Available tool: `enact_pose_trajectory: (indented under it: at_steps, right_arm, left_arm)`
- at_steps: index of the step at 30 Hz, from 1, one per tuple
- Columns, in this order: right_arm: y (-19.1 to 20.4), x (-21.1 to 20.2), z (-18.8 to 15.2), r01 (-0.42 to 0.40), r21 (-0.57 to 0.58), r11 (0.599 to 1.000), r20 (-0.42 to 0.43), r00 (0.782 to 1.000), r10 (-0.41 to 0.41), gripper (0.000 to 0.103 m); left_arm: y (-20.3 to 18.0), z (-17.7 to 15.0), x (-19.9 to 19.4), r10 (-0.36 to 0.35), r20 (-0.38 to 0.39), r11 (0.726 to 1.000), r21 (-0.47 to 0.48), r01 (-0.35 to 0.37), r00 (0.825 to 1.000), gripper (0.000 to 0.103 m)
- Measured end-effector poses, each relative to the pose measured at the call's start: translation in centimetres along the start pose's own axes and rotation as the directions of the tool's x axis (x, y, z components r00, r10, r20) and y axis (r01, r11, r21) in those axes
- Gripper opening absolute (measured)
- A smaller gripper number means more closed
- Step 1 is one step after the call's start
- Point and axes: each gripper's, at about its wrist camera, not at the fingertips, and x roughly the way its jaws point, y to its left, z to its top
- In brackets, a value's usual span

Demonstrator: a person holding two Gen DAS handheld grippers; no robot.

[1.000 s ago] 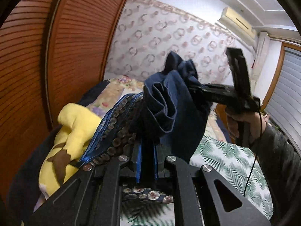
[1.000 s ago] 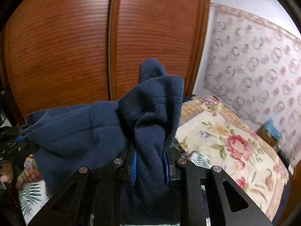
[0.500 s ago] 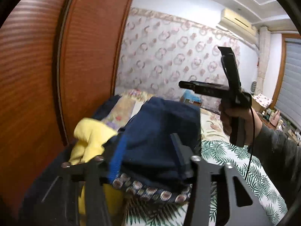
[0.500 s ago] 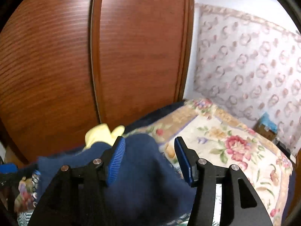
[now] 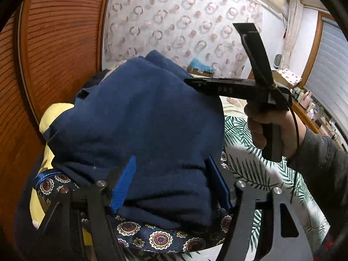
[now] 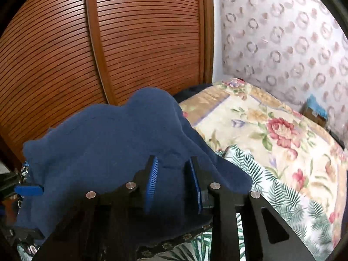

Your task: Fold small clothes

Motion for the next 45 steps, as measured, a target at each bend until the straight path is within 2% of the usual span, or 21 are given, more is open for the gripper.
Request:
enact_pose_trajectory:
  at_steps: [3, 6, 9, 11, 14, 19, 24, 25, 30, 36, 39, 45]
  right_arm:
    - [0.0, 0.2, 0.2, 0.008, 0.035, 0.999, 0.022, 1.000, -0.009, 0.030]
    - [0.1, -1.7, -0.5, 0.036, 0.062, 0.997, 0.072, 0.997, -0.040, 0.030]
    - [0.9, -5.4, -2.0, 0.047, 0.091, 0.995, 0.120, 0.991, -0.058, 0.030]
    - [1.3, -8.5, -3.5, 0.050, 0.114, 0.992, 0.150, 0.986, -0.067, 0.030]
    - [2.2, -13.0, -6.2, 0.085, 0.124, 0.989, 0.169, 0.980, -0.105, 0.030]
    - [3.8, -20.0, -10.5, 0.143, 0.146, 0.979, 0.178, 0.970, -0.168, 0.030]
    - [6.7, -26.9, -14.1, 0.196, 0.156, 0.968, 0.192, 0.955, -0.225, 0.033]
    - [7.2, -28.1, -14.6, 0.208, 0.162, 0.965, 0.197, 0.951, -0.238, 0.035]
    - [10.0, -33.2, -17.3, 0.264, 0.209, 0.942, 0.233, 0.922, -0.310, 0.055]
    - [13.2, -37.2, -20.3, 0.323, 0.273, 0.906, 0.252, 0.885, -0.391, 0.076]
    - [14.5, -38.9, -21.6, 0.369, 0.317, 0.874, 0.255, 0.854, -0.453, 0.081]
    - [18.4, -40.6, -23.5, 0.423, 0.355, 0.833, 0.250, 0.816, -0.521, 0.081]
  left_arm:
    - [-0.7, 0.0, -0.7, 0.022, 0.010, 1.000, 0.022, -0.022, 1.000, 0.069]
    - [-2.2, 0.2, -1.8, 0.049, 0.037, 0.996, 0.068, -0.052, 0.998, 0.069]
    - [-3.6, 0.3, -3.2, 0.054, 0.071, 0.993, 0.104, -0.062, 0.996, 0.070]
    - [-4.4, 0.2, -4.3, 0.050, 0.095, 0.991, 0.122, -0.061, 0.994, 0.076]
    - [-5.9, 0.1, -5.8, 0.052, 0.135, 0.986, 0.152, -0.073, 0.989, 0.081]
    - [-8.9, -0.1, -8.2, 0.018, 0.189, 0.979, 0.196, -0.056, 0.982, 0.089]
    - [-12.1, -0.4, -10.4, -0.027, 0.231, 0.975, 0.222, -0.026, 0.972, 0.090]
    - [-12.8, -0.5, -10.8, -0.033, 0.239, 0.974, 0.224, -0.022, 0.970, 0.090]
    - [-15.6, -1.5, -12.4, -0.052, 0.272, 0.972, 0.233, -0.013, 0.961, 0.090]
    - [-18.4, -2.3, -13.9, -0.065, 0.254, 0.971, 0.240, 0.002, 0.965, 0.090]
    - [-19.5, -2.8, -14.7, -0.055, 0.263, 0.968, 0.251, -0.013, 0.963, 0.090]
    - [-20.2, -3.5, -15.9, -0.054, 0.267, 0.973, 0.232, -0.010, 0.962, 0.090]
